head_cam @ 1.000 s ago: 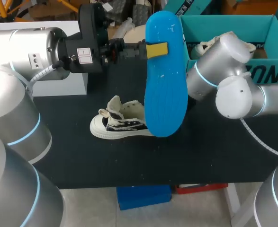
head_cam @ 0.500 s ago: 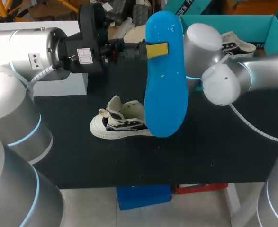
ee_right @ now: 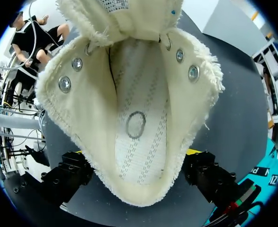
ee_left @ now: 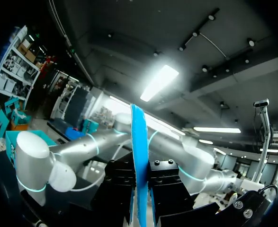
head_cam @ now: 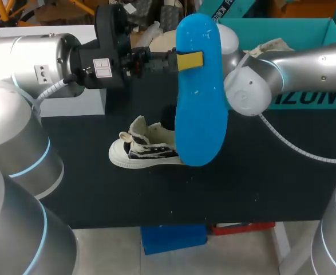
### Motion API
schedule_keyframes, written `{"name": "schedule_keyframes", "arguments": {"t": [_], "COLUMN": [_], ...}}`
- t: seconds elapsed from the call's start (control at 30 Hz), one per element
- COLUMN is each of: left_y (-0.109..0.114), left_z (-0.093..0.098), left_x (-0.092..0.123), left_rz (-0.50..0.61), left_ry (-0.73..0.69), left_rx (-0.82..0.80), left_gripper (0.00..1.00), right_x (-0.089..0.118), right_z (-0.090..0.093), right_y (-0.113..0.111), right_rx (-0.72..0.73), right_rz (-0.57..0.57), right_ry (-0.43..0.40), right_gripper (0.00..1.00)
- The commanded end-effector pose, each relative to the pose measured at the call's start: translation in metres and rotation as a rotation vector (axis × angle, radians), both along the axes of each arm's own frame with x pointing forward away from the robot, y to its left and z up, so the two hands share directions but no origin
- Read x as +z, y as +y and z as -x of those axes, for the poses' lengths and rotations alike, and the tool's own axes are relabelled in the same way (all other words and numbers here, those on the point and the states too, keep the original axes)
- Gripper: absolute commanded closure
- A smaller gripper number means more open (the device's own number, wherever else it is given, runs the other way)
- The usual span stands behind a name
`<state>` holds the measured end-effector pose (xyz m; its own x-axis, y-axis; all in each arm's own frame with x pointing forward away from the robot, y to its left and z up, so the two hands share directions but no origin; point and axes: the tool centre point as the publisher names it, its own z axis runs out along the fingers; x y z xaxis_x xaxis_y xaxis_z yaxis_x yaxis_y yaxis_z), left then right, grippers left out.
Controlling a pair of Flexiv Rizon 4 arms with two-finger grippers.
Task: Take the shoe out of the shoebox, open the shoe tongue, remove and reinsert the insole, then place the shoe into the shoebox
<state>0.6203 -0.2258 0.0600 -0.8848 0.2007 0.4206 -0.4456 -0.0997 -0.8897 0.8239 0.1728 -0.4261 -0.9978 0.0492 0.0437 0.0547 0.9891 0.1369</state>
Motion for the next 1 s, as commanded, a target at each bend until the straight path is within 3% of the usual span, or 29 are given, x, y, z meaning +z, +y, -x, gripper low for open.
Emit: {"name": "schedule_keyframes", "arguments": {"t": [0.03, 0.7, 1.0], "left_y": [0.0003, 0.0003, 0.0003], "left_z": [0.0013, 0.0013, 0.0013], "left_x": [-0.0007, -0.0007, -0.0007], "left_rz": [-0.005, -0.005, -0.005], "left_ry": [0.001, 0.001, 0.001], "left_rx": [0.001, 0.001, 0.001], "left_gripper": [1.0, 1.0, 1.0], "right_x": [-0.0018, -0.0044, -0.0056], "right_z": [-0.0009, 0.0007, -0.0003], "right_y": [0.0053, 0.0103, 0.0059], "right_rx": [0.004, 0.027, 0.066], "right_rz": [0.073, 0.065, -0.095], "right_ry": [0.004, 0.001, -0.054], "right_gripper": [0.0, 0.0, 0.0]}}
